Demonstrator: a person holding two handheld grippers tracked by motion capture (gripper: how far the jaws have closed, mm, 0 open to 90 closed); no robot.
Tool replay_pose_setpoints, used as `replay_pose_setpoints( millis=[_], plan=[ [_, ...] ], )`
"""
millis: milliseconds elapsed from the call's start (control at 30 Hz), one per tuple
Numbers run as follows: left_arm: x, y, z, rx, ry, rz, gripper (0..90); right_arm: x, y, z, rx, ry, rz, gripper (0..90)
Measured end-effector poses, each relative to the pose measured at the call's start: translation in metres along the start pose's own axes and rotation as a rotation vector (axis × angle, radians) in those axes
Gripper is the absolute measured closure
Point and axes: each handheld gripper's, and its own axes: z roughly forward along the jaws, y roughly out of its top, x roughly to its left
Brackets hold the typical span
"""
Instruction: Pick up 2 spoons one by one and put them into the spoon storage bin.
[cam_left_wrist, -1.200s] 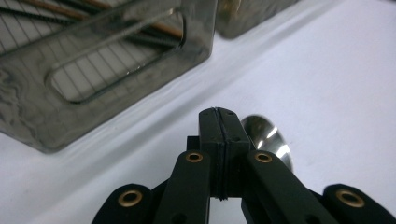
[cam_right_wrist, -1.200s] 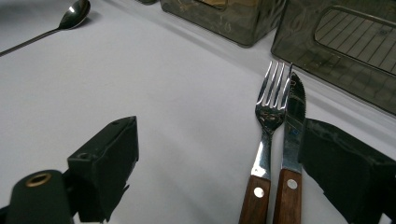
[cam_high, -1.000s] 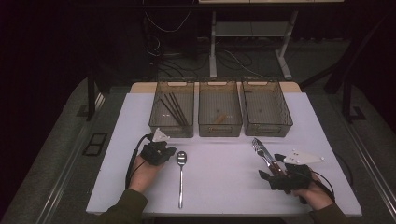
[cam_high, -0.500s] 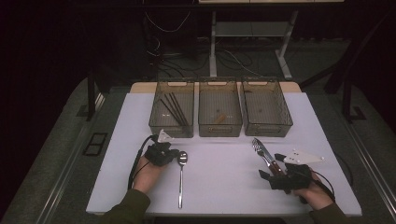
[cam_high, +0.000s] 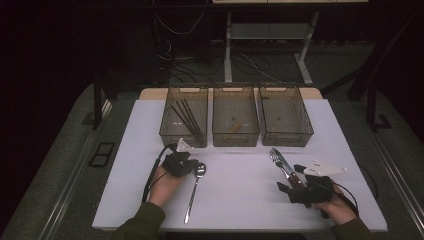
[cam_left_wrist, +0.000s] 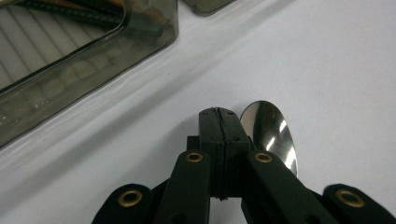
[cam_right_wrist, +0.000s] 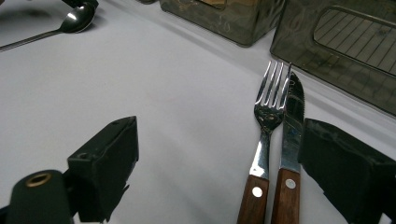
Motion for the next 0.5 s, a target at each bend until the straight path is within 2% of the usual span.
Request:
replay_pose_setpoints(
  millis=[67, 167, 367, 400, 433, 500],
  plan=[
    [-0.002, 0.002, 0.002, -0.003, -0.003, 0.01, 88.9, 0.0, 0.0, 0.0, 0.0, 0.0, 0.0, 12.7],
    [-0.006, 0.003, 0.004, -0.009, -0.008, 0.0, 88.9, 0.0, 0.0, 0.0, 0.0, 0.0, -0.001, 12.7],
    [-0.012, 0.007, 0.008, -0.014, -0.032, 0.026, 88.9, 0.0, 0.0, 0.0, 0.0, 0.0, -0.001, 12.7],
    [-0.012, 0.008, 0.009, -0.01, -0.037, 0.041, 88.9, 0.0, 0.0, 0.0, 0.0, 0.0, -0.001, 12.7],
    [-0.015, 0.008, 0.01, -0.01, -0.038, 0.032, 88.9, 0.0, 0.0, 0.0, 0.001, 0.0, -0.001, 12.7],
    [-0.017, 0.01, 0.011, -0.009, -0.047, 0.041, 88.9, 0.0, 0.0, 0.0, 0.001, 0.0, -0.001, 12.7]
  ],
)
